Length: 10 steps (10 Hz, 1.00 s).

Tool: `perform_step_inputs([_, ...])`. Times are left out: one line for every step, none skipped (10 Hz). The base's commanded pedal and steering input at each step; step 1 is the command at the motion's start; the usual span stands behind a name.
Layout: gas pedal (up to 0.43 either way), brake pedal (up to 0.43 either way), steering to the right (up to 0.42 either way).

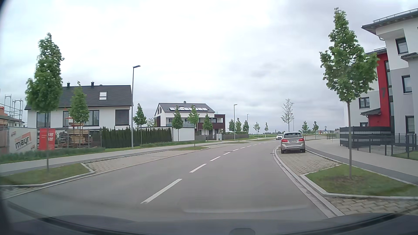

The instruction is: Follow the waypoints while adhering to traffic rules and regulations

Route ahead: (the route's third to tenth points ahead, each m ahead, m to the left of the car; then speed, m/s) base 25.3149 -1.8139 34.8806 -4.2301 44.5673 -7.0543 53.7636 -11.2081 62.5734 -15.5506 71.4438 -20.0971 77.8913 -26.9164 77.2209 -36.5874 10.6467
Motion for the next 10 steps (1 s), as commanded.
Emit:
perform_step_inputs([0.11, 0.0, 0.048])
perform_step_inputs([0.11, 0.0, 0.047])
perform_step_inputs([0.11, 0.0, 0.046])
perform_step_inputs([0.098, 0.0, 0.045])
perform_step_inputs([0.098, 0.0, 0.044])
perform_step_inputs([0.098, 0.0, 0.043])
perform_step_inputs([0.087, 0.0, 0.043])
perform_step_inputs([0.087, 0.0, 0.043])
perform_step_inputs([0.087, 0.0, 0.043])
perform_step_inputs([0.087, 0.0, 0.043])
